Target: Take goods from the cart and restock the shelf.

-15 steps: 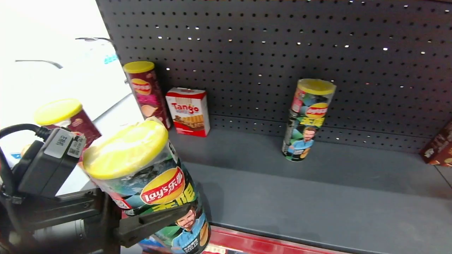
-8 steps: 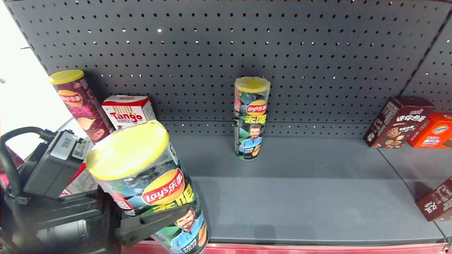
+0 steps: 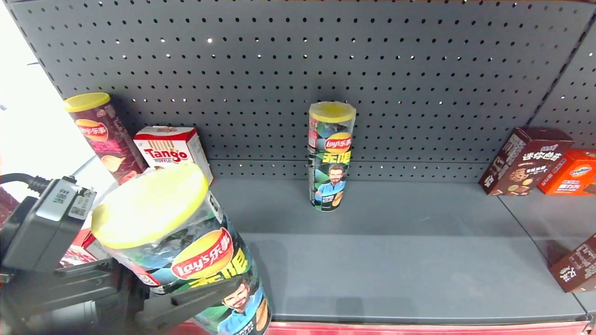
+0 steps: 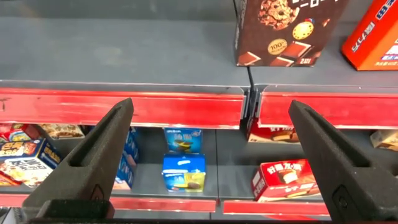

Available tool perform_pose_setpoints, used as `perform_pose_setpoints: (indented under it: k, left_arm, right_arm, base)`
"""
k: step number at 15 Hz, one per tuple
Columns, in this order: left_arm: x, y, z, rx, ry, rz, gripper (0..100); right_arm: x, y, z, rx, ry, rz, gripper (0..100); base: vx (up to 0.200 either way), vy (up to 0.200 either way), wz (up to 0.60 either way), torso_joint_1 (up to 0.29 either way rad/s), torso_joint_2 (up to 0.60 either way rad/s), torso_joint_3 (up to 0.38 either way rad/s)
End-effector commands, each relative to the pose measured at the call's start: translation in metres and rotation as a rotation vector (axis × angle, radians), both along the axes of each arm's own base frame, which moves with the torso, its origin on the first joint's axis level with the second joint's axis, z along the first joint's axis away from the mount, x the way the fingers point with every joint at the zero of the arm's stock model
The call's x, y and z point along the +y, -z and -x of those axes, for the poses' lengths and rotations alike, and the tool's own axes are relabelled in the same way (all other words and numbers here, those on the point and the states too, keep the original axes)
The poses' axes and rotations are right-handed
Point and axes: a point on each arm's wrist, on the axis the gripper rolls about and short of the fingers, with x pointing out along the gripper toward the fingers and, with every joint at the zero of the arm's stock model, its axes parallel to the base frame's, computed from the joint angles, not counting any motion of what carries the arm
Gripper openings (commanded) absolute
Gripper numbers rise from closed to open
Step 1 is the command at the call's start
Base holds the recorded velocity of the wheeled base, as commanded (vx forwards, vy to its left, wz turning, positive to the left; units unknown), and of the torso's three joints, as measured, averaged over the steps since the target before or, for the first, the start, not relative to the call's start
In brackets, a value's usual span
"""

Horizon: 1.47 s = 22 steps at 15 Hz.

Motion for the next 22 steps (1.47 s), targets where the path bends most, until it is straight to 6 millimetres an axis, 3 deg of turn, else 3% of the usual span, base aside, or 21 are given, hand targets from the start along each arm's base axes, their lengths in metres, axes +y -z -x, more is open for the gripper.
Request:
perform_pose_setpoints:
  k: [1, 3, 4, 5, 6, 9, 11, 13, 19, 22]
  left_arm:
    - [0.0, -0.005, 0.0, -0.023, -0.005, 0.007, 0]
    - [0.001, -0.002, 0.001, -0.038, -0.001, -0.012, 0]
    - [0.0, -0.006, -0.001, -0.057, -0.011, -0.011, 0]
    - [0.0, -0.007, -0.001, -0.06, -0.016, -0.01, 0]
    - [-0.002, -0.006, -0.004, -0.05, -0.016, -0.012, 0]
    - [-0.005, -0.001, -0.009, -0.029, -0.013, -0.026, 0]
    - [-0.006, 0.002, -0.008, -0.021, -0.001, -0.035, 0]
    - [-0.005, 0.002, -0.007, -0.02, -0.002, -0.031, 0]
    - [-0.005, 0.001, -0.009, -0.018, -0.011, -0.029, 0]
    - [-0.005, 0.0, -0.01, -0.02, -0.014, -0.028, 0]
  right_arm:
    - [0.0, 0.0, 0.0, 0.0, -0.001, 0.001, 100]
    - [0.0, -0.001, 0.0, -0.007, 0.014, 0.005, 100]
    - [0.001, -0.092, -0.002, -0.066, -0.062, 0.01, 100]
    - [0.002, -0.113, -0.017, 0.005, -0.095, 0.011, 100]
    - [0.002, -0.14, -0.016, -0.051, -0.141, 0.019, 100]
    - [0.004, -0.156, -0.039, 0.002, -0.214, 0.063, 100]
    - [0.012, -0.164, -0.065, 0.07, -0.391, 0.121, 100]
    - [0.02, -0.173, -0.091, 0.12, -0.441, 0.128, 100]
    - [0.054, -0.183, -0.18, 0.068, -0.534, 0.154, 100]
    - [0.069, -0.184, -0.203, 0.072, -0.597, 0.153, 100]
  base:
    - [0.0, 0.0, 0.0, 0.0, 0.0, 0.0]
    - [0.0, 0.0, 0.0, 0.0, 0.0, 0.0]
    - [0.0, 0.0, 0.0, 0.0, 0.0, 0.0]
    - [0.0, 0.0, 0.0, 0.0, 0.0, 0.0]
    - [0.0, 0.0, 0.0, 0.0, 0.0, 0.0]
    - [0.0, 0.0, 0.0, 0.0, 0.0, 0.0]
    - [0.0, 0.0, 0.0, 0.0, 0.0, 0.0]
    - [0.0, 0.0, 0.0, 0.0, 0.0, 0.0]
    - [0.0, 0.0, 0.0, 0.0, 0.0, 0.0]
    - [0.0, 0.0, 0.0, 0.0, 0.0, 0.0]
